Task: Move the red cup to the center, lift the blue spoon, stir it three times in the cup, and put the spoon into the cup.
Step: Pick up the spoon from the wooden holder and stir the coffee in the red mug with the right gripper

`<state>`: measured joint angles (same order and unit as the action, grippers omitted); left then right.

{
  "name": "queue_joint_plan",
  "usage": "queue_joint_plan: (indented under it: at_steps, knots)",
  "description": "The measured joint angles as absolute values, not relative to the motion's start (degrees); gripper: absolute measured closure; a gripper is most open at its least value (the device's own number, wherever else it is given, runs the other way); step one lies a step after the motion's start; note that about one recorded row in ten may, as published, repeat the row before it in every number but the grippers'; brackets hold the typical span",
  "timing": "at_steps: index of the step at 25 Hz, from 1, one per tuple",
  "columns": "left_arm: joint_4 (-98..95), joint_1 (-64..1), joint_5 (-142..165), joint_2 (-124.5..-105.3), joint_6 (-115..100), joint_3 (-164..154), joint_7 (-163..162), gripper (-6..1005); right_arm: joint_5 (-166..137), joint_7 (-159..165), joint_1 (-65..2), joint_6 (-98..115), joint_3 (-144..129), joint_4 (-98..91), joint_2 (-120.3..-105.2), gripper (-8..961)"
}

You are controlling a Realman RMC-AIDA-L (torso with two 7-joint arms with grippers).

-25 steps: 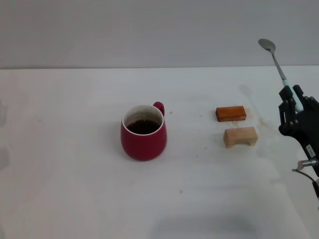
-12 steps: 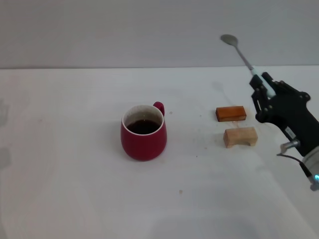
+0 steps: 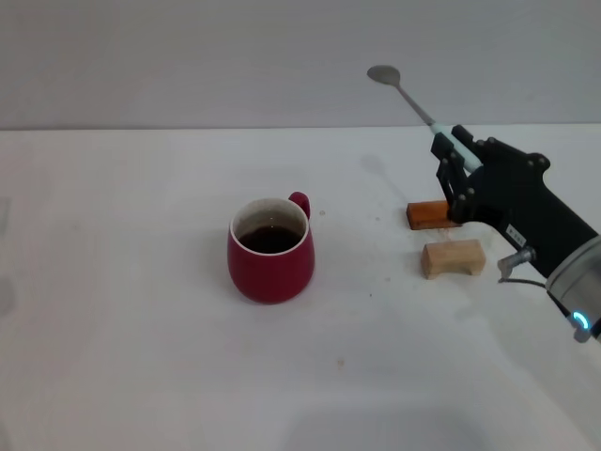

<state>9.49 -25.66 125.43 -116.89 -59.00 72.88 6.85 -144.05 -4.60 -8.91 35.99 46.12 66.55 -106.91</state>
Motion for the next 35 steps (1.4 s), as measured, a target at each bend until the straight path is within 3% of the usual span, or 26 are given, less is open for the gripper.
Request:
queue_joint_plan:
  at_steps: [2,5,21,35]
  knots:
    - [9.5,-25.7,125.5,-116.81,-59.0,72.9,6.9,175,-150.6,-4.3,-5.7,28.3,51.5,72.0,-108.55,796]
    - [9.5,-25.7,125.5,-116.80,-59.0,72.9,6.9,175,-152.7,-4.2,-4.5,24.4,53.5,74.6,-109.21,795]
    - [9.5,-25.7,125.4,-116.76,-59.0,73.0,6.9,175,-154.5,-4.6,-5.2,0.7,58.9,87.7,-110.16,796]
    - [9.5,-26.1,125.3,-116.63,-59.0,74.4,6.9,174,-160.8,-9.8,-6.3,-29.1,66.8,105.1,-116.08,796]
